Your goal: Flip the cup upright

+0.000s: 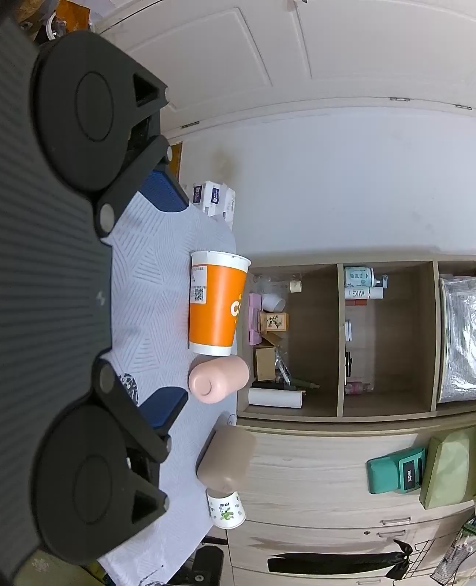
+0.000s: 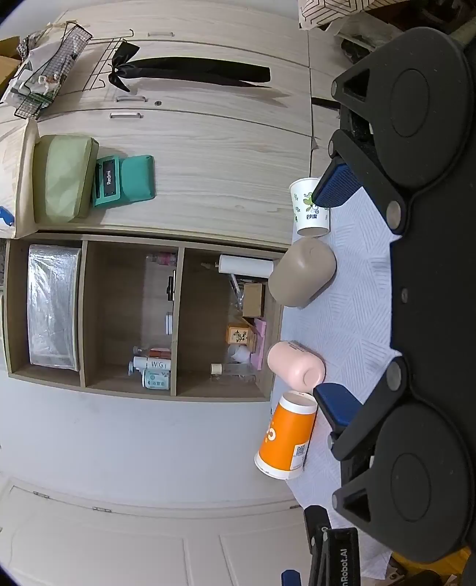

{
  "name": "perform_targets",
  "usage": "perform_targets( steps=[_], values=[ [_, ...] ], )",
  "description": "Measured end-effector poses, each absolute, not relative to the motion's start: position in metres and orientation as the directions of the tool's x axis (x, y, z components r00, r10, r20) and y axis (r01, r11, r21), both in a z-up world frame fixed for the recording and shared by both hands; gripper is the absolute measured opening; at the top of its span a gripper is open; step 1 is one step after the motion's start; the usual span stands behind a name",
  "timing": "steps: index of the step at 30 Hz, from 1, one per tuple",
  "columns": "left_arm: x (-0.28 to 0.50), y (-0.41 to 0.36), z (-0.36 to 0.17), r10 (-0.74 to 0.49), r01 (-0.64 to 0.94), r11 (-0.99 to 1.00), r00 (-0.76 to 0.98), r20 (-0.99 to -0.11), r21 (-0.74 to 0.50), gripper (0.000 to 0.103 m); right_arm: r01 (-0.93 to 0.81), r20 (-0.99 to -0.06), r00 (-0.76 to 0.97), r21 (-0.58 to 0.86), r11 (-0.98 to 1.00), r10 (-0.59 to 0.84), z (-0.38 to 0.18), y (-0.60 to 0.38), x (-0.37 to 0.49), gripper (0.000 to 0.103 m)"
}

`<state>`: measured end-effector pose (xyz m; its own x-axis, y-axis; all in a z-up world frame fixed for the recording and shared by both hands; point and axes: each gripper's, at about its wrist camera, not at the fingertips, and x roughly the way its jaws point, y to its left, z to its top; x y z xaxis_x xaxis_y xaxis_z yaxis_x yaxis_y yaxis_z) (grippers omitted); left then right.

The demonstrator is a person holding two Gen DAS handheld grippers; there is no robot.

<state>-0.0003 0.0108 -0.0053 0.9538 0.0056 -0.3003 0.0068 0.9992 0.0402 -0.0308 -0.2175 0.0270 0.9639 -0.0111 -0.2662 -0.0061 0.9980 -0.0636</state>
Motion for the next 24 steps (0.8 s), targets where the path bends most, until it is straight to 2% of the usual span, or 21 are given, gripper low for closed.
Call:
perform_targets(
  steps=[24],
  values=[
    [-0.0019, 0.0110, -0.0046, -0.005, 0.012, 1.000, 0.949, -0.317, 0.021, 0.103, 0.013, -0.281, 0.959, -0.053, 0.999, -0.027, 0.0244, -0.2242, -0.0270, 0.103]
  ],
)
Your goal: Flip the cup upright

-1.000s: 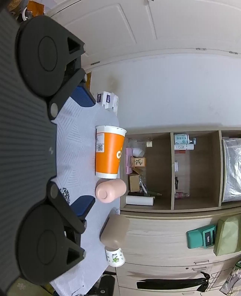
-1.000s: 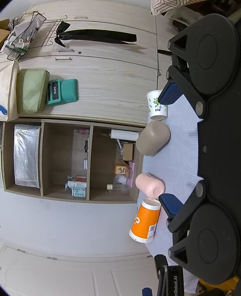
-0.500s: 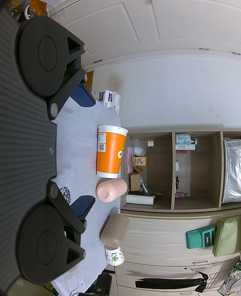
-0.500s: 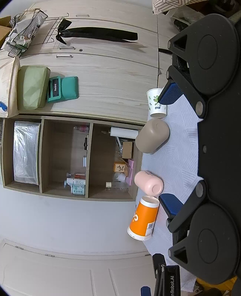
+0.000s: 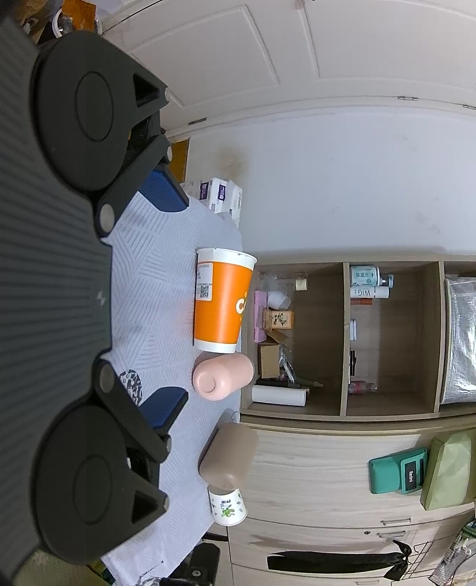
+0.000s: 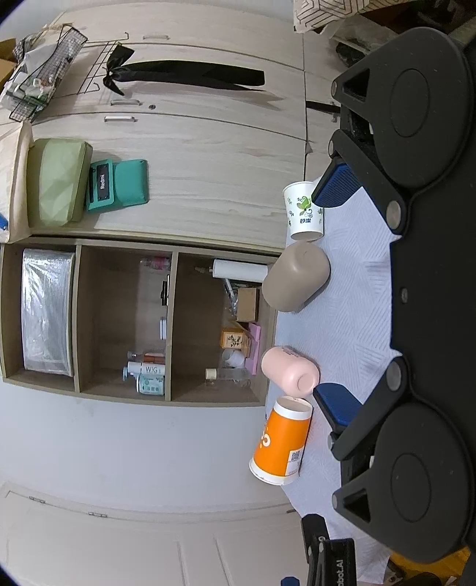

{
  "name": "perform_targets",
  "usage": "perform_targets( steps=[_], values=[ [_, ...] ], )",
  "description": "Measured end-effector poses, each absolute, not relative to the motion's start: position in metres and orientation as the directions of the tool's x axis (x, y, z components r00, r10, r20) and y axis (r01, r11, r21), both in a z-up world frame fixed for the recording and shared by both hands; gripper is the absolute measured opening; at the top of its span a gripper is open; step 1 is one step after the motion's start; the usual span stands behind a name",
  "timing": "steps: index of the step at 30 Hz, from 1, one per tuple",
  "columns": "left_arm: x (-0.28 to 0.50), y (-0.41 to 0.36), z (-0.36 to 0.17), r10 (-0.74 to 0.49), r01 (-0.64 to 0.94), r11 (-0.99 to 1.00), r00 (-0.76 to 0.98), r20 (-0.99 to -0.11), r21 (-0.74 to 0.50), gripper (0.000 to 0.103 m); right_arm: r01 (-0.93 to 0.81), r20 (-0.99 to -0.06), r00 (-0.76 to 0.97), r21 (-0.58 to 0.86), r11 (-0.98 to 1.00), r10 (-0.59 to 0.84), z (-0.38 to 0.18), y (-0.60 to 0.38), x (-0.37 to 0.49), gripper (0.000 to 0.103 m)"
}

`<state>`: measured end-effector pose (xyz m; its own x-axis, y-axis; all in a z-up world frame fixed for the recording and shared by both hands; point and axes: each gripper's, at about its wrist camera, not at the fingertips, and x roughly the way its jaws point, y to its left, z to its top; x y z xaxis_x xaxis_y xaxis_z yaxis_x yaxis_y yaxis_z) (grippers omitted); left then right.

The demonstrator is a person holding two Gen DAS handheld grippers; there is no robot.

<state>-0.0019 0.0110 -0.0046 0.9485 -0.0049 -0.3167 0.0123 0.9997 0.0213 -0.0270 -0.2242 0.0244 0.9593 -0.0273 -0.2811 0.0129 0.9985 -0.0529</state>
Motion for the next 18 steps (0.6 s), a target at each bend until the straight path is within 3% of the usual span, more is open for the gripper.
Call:
perform_targets(
  steps=[18],
  values=[
    [-0.0022, 0.0094, -0.0030, -0.002, 0.014, 0.999, 0.943, -0.332, 0.032, 0.103, 0.029, -0.312, 0.950, -0.010, 1.000, -0.030, 0.0208, -0.2312, -0.0227, 0.103]
  ],
)
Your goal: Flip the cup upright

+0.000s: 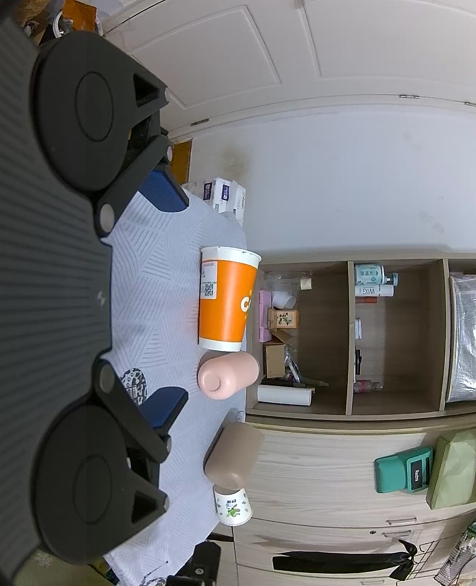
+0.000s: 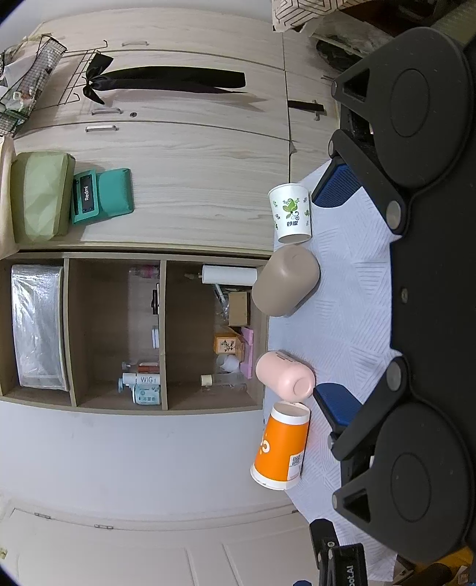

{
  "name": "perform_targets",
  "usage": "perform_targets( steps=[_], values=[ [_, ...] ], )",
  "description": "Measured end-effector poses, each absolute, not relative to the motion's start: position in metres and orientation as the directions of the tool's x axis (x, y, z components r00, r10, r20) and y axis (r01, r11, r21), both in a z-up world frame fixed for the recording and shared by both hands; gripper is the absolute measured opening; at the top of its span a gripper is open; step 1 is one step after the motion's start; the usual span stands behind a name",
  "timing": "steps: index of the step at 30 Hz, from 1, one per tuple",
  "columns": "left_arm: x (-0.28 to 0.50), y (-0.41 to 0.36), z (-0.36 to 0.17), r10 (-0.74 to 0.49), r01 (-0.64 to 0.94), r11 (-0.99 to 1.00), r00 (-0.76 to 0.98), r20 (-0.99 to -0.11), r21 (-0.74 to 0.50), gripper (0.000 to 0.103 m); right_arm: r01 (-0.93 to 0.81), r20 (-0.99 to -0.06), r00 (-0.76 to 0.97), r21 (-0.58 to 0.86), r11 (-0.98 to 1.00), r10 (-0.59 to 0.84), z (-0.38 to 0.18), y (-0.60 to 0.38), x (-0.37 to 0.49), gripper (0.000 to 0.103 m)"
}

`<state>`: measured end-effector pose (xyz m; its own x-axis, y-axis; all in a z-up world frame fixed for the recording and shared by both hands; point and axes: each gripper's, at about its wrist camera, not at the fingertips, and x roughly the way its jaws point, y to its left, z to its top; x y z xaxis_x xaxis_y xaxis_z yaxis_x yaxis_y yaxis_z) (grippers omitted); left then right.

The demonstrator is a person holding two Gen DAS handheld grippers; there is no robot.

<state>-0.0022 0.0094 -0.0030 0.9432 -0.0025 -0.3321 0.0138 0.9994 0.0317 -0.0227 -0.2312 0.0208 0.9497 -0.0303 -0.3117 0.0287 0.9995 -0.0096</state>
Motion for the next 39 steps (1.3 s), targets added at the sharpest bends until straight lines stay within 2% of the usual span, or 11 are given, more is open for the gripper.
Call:
perform_targets(
  steps=[18, 24, 31, 39],
  values=[
    [0.000, 0.009, -0.005, -0.001, 0.012, 0.999, 0.938, -0.347, 0.030, 0.103, 0.024, -0.331, 0.943, -0.021, 0.999, -0.030, 0.017, -0.229, -0.021, 0.103],
    [0.018, 0.013, -0.004, -0.024, 0.022, 1.000, 0.918, -0.397, -0.010, 0.103, -0.001, -0.342, 0.940, -0.040, 0.999, -0.013, 0.012, -0.228, -0.011, 0.103],
    [0.079, 0.031, 0.004, -0.042, -0.061, 0.978, 0.881, -0.472, -0.201, 0.103, -0.131, -0.349, 0.932, -0.057, 0.990, 0.103, 0.014, -0.222, 0.021, 0.103],
    [0.168, 0.056, -0.012, -0.071, -0.206, 0.891, 0.816, -0.573, -0.404, 0.099, -0.203, -0.361, 0.920, -0.115, 0.972, 0.150, 0.015, -0.213, 0.065, 0.103]
  ],
)
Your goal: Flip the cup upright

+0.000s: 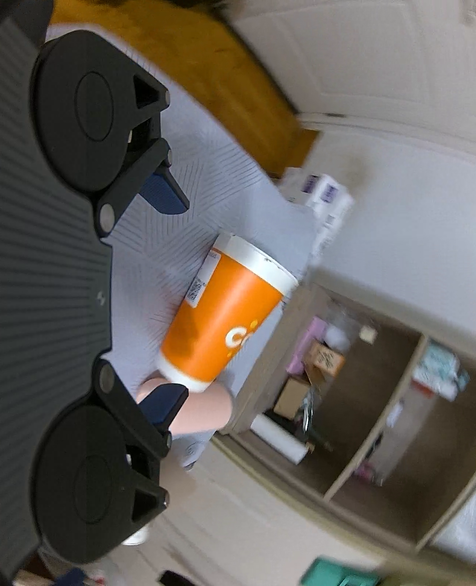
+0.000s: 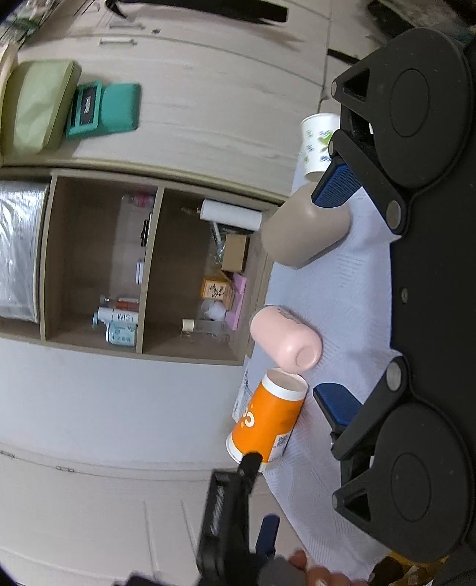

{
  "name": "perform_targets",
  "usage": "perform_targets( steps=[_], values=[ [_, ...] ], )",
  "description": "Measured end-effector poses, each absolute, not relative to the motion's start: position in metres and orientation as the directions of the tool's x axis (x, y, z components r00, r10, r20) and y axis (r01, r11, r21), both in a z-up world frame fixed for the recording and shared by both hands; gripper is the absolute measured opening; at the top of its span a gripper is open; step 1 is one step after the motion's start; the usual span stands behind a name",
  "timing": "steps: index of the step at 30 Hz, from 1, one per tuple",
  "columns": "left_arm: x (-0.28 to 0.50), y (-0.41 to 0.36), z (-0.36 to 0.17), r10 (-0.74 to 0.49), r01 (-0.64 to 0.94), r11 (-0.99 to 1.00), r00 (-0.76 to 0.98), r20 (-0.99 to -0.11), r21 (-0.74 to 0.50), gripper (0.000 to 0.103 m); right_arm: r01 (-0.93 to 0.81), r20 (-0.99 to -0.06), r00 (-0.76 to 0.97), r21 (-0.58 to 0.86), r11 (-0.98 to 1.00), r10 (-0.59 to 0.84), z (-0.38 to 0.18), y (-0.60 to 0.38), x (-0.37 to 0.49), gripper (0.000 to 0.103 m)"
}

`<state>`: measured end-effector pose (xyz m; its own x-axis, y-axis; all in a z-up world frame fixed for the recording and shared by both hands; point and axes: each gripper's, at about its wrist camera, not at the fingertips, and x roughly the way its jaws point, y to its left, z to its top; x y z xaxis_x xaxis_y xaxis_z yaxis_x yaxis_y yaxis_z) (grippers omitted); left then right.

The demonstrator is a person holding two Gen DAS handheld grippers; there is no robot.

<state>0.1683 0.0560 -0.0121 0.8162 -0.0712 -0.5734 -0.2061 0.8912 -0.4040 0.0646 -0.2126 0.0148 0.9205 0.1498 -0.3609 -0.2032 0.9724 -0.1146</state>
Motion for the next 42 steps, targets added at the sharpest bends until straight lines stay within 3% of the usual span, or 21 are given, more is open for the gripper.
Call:
perform_targets(
  steps=[6, 13, 18, 23, 27, 32, 42],
  values=[
    [0.217, 0.068, -0.032, -0.092, -0.342, 0.768, 0.779, -0.621, -0.542, 0.095, -0.261, -0.377, 0.907, -0.146, 0.954, 0.190, 0.012, -0.201, 0.084, 0.103],
    [0.237, 0.067, -0.043, -0.093, -0.423, 0.673, 0.765, -0.637, -0.607, 0.095, -0.310, -0.399, 0.892, -0.200, 0.930, 0.211, 0.012, -0.195, 0.102, 0.103],
    [0.239, 0.071, -0.045, -0.095, -0.442, 0.639, 0.766, -0.635, -0.629, 0.095, -0.493, -0.420, 0.835, -0.281, 0.823, 0.356, 0.025, -0.178, 0.124, 0.103],
    [0.238, 0.080, -0.047, -0.120, -0.429, 0.630, 0.770, -0.627, -0.647, 0.095, -0.682, -0.514, 0.711, -0.342, 0.646, 0.479, 0.021, -0.147, 0.167, 0.103],
    [0.238, 0.088, -0.050, -0.146, -0.418, 0.628, 0.765, -0.628, -0.656, 0.092, -0.731, -0.581, 0.671, -0.417, 0.540, 0.460, 0.003, -0.121, 0.198, 0.102],
    [0.238, 0.092, -0.056, -0.203, -0.387, 0.631, 0.754, -0.624, -0.673, 0.092, -0.806, -0.666, 0.568, -0.328, 0.494, 0.484, -0.005, -0.112, 0.228, 0.102],
    [0.238, 0.095, -0.060, -0.256, -0.355, 0.622, 0.750, -0.609, -0.698, 0.092, -0.799, -0.692, 0.594, -0.443, 0.408, 0.411, -0.024, -0.084, 0.241, 0.102]
  ],
)
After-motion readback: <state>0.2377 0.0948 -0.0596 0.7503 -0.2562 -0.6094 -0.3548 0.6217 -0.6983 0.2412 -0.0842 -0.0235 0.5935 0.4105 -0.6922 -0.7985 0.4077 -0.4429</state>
